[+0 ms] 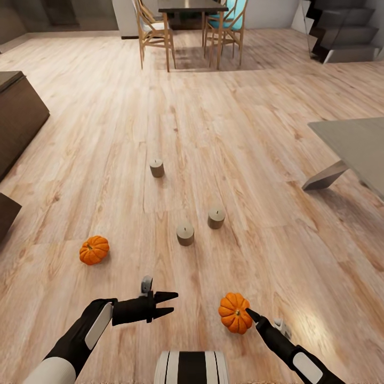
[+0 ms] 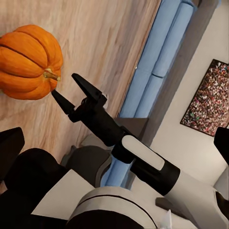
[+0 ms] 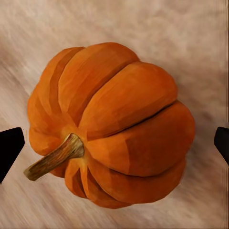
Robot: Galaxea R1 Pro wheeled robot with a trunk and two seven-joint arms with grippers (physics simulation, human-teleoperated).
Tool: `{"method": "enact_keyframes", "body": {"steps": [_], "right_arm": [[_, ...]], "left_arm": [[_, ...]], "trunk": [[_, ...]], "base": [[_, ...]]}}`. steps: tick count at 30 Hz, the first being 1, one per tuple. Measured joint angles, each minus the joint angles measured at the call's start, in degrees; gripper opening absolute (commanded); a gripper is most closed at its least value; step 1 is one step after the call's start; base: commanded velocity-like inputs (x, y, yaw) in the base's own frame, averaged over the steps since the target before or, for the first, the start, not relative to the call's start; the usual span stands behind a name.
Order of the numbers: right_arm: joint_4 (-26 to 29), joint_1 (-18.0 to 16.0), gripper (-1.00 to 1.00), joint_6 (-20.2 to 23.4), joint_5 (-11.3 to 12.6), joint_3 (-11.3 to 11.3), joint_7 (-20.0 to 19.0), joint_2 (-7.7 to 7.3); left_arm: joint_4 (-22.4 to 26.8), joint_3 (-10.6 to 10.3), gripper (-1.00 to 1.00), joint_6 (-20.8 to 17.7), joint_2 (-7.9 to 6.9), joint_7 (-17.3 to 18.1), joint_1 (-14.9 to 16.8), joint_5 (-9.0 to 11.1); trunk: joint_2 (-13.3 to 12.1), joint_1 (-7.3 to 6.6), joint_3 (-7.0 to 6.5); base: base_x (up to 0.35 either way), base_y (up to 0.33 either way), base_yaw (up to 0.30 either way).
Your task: Place each of the two pumpkins and all three candles from the living room inside a cabinet in the living room (use any cabinet), then make sure every cabinet is closed, and position the cauldron so it is next to a table in the living room.
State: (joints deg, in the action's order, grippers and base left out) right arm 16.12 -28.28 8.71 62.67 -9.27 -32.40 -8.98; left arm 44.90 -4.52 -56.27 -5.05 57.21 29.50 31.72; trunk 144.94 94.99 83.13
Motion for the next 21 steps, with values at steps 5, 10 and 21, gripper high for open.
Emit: {"method": "enact_keyframes", "body": {"steps": [5, 10, 21], "right_arm": [[0.0, 0.0, 1.00, 0.0, 0.0, 0.0, 0.0, -0.02], [0.0, 0.0, 1.00, 0.0, 0.0, 0.0, -0.1, 0.05], [0.0, 0.0, 1.00, 0.0, 0.0, -0.1, -0.1, 0.06]], "left_arm": [[0.0, 0.0, 1.00, 0.0, 0.00, 0.0, 0.0, 0.0], [0.0, 0.0, 1.00, 0.0, 0.00, 0.0, 0.0, 0.0], [0.0, 0.0, 1.00, 0.0, 0.00, 0.0, 0.0, 0.0]], "trunk": [[0.1, 0.13, 1.11], [0.1, 0.26, 2.22], [0.2, 0.43, 3.78]], "base": [[0.000, 0.000, 0.000], [0.000, 0.000, 0.000], [0.000, 0.000, 0.000]]}}
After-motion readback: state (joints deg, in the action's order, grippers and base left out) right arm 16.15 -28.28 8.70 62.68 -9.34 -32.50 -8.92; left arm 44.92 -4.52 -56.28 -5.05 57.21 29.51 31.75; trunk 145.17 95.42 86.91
